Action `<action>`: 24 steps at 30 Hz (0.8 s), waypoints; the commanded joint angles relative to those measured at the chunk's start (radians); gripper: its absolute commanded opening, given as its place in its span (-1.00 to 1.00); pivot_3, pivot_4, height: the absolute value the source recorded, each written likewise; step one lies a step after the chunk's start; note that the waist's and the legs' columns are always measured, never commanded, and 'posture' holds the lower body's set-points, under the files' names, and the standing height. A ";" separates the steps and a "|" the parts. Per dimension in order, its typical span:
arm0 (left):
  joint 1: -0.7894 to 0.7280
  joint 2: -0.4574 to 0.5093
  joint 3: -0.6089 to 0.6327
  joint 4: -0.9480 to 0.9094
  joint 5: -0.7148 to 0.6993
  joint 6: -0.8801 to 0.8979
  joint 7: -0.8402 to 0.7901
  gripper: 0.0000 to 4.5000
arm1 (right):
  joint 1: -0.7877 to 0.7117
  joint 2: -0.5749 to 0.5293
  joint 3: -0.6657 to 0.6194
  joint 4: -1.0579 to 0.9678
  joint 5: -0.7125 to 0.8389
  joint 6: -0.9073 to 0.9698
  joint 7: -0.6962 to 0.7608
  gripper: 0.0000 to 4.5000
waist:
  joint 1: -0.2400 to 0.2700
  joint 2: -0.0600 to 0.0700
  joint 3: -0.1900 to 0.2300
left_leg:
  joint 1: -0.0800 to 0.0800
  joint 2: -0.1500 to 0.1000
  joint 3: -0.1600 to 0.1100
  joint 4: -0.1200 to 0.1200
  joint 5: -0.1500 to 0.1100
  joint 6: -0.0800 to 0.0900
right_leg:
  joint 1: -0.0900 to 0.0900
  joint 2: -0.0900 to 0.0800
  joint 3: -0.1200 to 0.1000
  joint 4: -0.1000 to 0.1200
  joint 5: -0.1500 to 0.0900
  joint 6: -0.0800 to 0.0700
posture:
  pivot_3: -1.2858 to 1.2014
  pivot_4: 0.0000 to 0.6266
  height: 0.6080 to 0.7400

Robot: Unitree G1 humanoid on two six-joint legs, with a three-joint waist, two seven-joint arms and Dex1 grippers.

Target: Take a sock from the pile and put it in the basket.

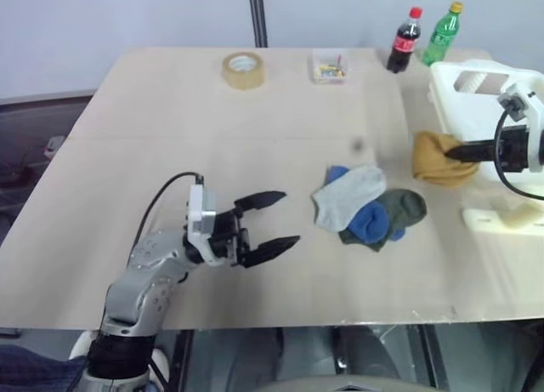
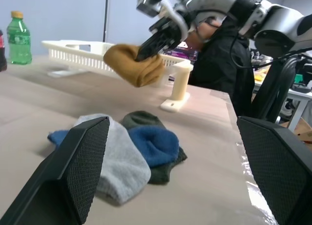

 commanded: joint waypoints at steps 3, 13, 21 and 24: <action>-0.022 -0.009 -0.002 0.002 0.002 -0.021 -0.005 1.00 | -0.098 -0.009 -0.001 0.194 -0.113 -0.127 0.064 -0.99 | 0.005 0.000 0.000 | 0.000 0.000 0.000 0.000 0.000 0.000 | 0.000 0.000 0.000 -0.001 0.000 0.000 | 0.03 -0.52 1.00; -0.081 -0.025 -0.001 0.055 0.004 -0.035 -0.012 1.00 | -0.180 -0.003 -0.024 0.451 -0.238 -0.266 0.065 -0.99 | 0.016 0.000 0.000 | 0.000 0.000 0.001 0.001 0.000 0.000 | 0.000 0.000 0.000 0.000 0.000 0.000 | 0.03 -0.52 1.00; -0.117 -0.053 -0.008 0.103 0.016 -0.060 -0.014 1.00 | -0.188 -0.007 -0.044 0.534 -0.315 -0.328 0.041 -0.99 | 0.014 0.001 0.000 | 0.000 0.000 0.006 0.000 0.000 0.000 | 0.000 0.000 0.001 0.000 0.000 0.000 | 0.03 -0.52 1.00; -0.131 -0.065 -0.007 0.118 0.023 -0.071 -0.014 1.00 | -0.183 -0.008 -0.054 0.542 -0.336 -0.356 0.013 -0.81 | 0.013 0.001 0.000 | 0.001 0.000 0.009 0.001 0.000 0.000 | 0.000 0.000 0.002 0.001 0.000 0.000 | 0.03 -0.52 1.00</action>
